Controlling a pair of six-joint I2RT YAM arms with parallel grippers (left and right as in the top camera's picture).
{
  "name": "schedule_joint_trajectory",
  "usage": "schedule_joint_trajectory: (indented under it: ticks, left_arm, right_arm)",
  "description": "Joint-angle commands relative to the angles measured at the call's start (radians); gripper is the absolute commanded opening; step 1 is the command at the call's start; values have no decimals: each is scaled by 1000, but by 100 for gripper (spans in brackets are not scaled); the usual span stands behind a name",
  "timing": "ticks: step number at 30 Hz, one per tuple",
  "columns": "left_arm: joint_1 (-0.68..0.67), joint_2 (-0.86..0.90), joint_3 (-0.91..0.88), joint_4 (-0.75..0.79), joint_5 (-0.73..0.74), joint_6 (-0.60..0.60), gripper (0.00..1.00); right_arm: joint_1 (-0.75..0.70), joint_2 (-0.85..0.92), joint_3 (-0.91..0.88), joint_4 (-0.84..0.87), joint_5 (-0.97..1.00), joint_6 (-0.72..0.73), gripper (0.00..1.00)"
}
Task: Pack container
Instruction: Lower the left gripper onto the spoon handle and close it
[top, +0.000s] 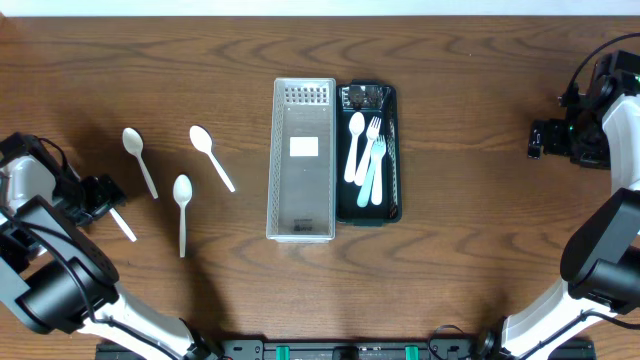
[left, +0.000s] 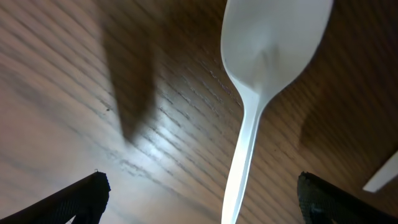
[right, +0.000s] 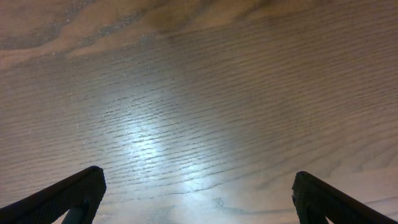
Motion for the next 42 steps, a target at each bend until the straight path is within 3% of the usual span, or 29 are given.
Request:
schedule_joint_trajectory:
  ticks: [1, 11, 39, 40, 42]
  left_arm:
    - [3, 35, -4, 4, 16, 9, 98]
    - [0, 42, -4, 33, 60, 74, 98]
    - [-17, 76, -4, 56, 22, 31, 99]
    - [-17, 76, -4, 54, 22, 31, 94]
    - [-17, 76, -4, 53, 22, 31, 71]
  right_arm:
    - [-4, -2, -1, 0, -3, -11, 99]
    - [-4, -2, -1, 0, -3, -11, 99]
    - [-4, -2, -1, 0, -3, -11, 99]
    - [-4, -2, -1, 0, -3, -11, 99]
    - [-4, -2, -1, 0, -3, -11, 99]
